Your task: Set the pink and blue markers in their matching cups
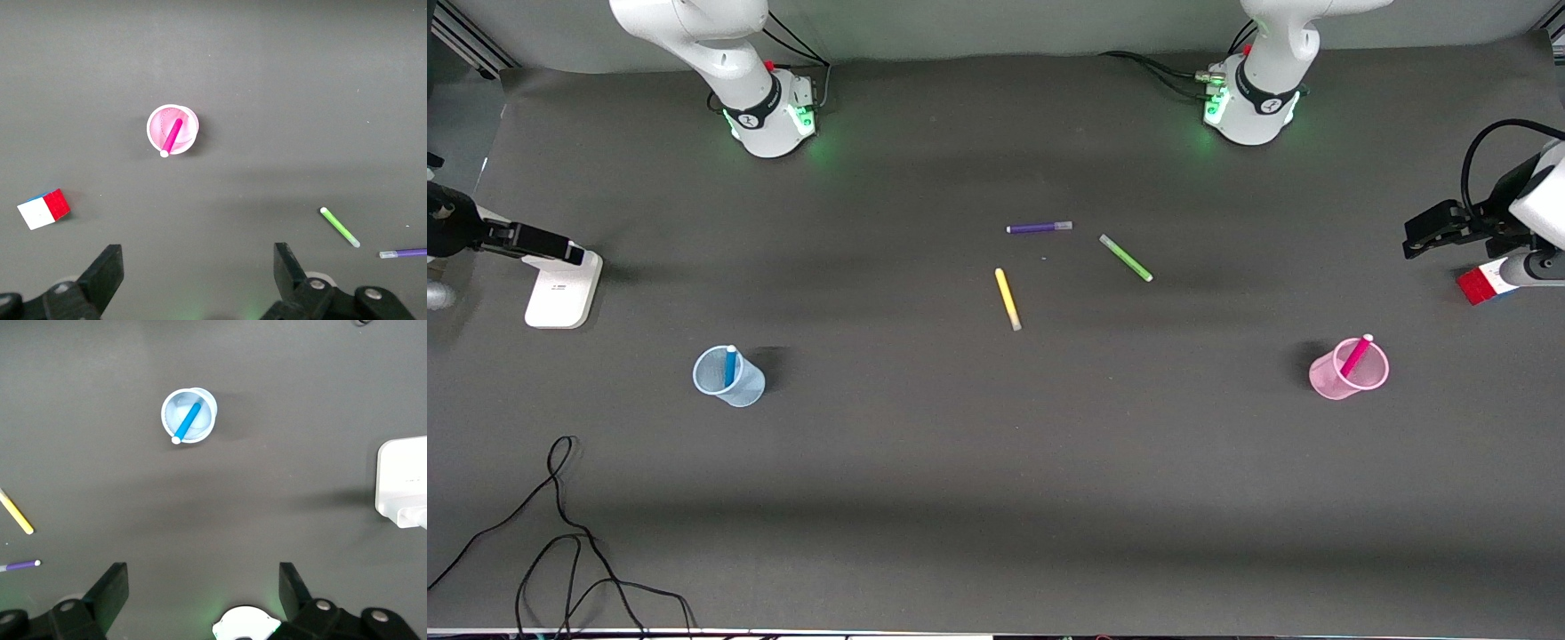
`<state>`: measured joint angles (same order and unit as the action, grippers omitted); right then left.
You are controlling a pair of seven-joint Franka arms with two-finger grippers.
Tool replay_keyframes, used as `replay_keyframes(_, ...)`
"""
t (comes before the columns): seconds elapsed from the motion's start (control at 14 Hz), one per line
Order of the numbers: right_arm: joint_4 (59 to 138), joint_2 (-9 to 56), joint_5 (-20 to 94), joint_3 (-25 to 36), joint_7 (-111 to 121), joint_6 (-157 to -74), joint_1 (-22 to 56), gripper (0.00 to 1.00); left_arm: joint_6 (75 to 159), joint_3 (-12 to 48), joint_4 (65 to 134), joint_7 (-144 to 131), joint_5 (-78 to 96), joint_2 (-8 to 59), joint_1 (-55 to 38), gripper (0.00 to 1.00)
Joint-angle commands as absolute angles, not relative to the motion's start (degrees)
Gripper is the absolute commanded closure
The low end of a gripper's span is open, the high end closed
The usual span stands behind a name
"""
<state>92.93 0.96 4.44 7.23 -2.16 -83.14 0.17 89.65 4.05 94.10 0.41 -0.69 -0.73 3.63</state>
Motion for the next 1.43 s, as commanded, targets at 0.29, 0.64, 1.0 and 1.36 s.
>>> replay_keyframes(0.29,94.8,-1.8,3.9,11.5,2.5,-84.4,7.3,0.00,90.4,3.6,95.4,1.9,-0.2,-1.8,3.2,0.00)
replay_keyframes(0.64,97.1,-7.0,-0.3,9.8,1.8,-84.5,8.8,0.00,90.3,3.6,95.3,1.8,-0.2,-1.5,3.1,0.00)
replay_keyframes(1.0,100.4,-10.5,2.5,6.0,4.6,-86.4,3.7,0.00,90.0,3.5,94.8,2.0,-0.4,-1.1,3.0,0.00)
replay_keyframes(1.36,95.7,-6.2,3.4,8.8,6.6,-86.1,10.2,0.00,90.1,4.2,94.0,2.0,-0.4,-0.9,2.9,0.00)
